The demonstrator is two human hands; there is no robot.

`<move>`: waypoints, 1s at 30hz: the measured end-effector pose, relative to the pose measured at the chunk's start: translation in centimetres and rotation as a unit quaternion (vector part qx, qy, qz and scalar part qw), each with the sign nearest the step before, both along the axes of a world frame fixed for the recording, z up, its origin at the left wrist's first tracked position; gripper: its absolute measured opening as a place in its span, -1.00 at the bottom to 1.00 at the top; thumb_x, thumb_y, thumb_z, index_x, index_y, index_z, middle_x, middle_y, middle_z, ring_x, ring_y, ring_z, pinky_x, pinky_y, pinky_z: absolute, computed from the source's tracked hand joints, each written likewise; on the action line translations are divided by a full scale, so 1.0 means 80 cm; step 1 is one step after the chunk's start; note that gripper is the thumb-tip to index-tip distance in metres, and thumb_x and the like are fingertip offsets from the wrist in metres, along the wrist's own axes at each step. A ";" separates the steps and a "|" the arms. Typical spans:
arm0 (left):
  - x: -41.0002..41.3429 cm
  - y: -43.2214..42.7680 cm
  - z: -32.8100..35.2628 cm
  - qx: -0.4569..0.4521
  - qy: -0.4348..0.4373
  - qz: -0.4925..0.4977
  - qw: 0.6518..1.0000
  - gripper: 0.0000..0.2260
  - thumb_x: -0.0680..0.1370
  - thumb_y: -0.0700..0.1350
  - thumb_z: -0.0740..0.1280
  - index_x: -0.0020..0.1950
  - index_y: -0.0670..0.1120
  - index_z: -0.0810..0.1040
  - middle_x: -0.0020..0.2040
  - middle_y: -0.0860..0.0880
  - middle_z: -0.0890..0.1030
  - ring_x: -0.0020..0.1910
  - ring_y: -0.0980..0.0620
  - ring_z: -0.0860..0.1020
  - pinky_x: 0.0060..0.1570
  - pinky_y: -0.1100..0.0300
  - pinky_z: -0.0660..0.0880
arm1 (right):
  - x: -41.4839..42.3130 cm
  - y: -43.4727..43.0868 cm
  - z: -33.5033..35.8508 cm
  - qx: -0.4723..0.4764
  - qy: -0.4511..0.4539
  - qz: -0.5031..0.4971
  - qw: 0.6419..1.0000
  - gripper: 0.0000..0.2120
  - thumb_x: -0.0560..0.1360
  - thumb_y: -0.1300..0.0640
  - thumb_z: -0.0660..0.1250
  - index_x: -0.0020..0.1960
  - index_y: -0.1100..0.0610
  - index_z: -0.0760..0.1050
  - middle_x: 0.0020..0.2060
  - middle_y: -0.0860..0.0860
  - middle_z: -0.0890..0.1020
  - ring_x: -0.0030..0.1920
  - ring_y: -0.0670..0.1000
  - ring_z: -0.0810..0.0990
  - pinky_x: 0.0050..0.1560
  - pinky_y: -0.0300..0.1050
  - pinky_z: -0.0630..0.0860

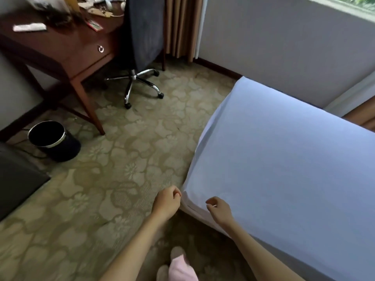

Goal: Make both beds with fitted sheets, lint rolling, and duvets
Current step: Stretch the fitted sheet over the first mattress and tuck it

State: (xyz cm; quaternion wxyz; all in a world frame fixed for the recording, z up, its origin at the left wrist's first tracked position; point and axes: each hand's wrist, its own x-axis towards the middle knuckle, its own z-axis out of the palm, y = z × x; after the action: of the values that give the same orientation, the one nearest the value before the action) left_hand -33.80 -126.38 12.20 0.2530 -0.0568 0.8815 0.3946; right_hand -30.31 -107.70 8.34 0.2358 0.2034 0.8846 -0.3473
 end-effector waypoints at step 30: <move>-0.728 0.049 -0.034 -0.067 -0.087 -0.441 0.891 -0.82 0.58 -0.22 0.16 -0.18 -0.03 0.46 -0.21 0.04 0.50 -0.28 0.16 0.45 -0.25 0.30 0.39 | -0.530 -0.021 -0.053 -0.029 0.058 -0.498 0.865 -0.79 0.54 0.32 0.16 -0.07 0.12 0.55 -0.12 0.03 0.61 -0.04 0.04 0.57 -0.10 -0.21 0.40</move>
State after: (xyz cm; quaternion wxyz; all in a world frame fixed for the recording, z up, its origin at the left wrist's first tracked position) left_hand -92.04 -122.46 9.44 0.4720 0.2869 0.8148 0.1762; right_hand -72.70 -109.37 4.14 -0.0144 0.5896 0.6672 -0.4550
